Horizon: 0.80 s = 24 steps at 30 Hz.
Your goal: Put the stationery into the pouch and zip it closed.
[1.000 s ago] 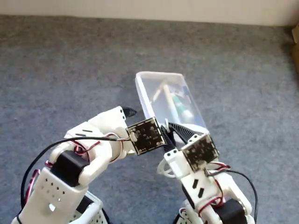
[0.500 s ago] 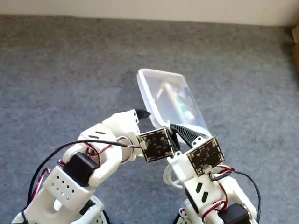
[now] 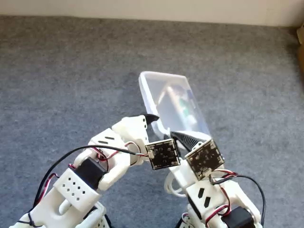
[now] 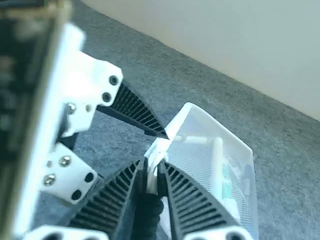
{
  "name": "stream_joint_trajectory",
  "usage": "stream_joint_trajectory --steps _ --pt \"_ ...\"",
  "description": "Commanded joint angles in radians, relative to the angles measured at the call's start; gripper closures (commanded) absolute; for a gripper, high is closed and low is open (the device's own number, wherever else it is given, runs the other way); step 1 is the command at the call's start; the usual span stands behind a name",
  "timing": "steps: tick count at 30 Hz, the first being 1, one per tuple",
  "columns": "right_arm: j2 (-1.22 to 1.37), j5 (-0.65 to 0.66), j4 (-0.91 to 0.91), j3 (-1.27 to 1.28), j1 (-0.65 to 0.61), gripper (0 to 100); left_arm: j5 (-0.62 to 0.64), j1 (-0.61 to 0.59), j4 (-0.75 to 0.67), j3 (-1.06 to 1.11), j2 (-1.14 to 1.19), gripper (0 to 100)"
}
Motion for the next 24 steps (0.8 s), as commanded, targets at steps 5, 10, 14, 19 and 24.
stream_joint_trajectory --steps 5,10,14,19,24 --pt "-0.012 0.012 0.005 -0.079 -0.051 99.3 -0.009 0.013 -0.106 0.053 0.005 71" --pt "-0.012 0.012 0.005 -0.079 -0.051 99.3 -0.006 0.022 -0.176 0.127 0.005 71" --pt "-0.012 0.012 0.002 -0.079 -0.050 99.3 -0.005 0.027 -0.221 0.165 -0.002 77" --pt "-0.012 0.011 -0.015 -0.079 0.001 99.3 -0.003 0.025 -0.245 0.163 -0.004 95" --pt "-0.012 0.008 -0.101 -0.071 0.128 99.3 -0.002 0.019 -0.244 0.162 -0.004 99"
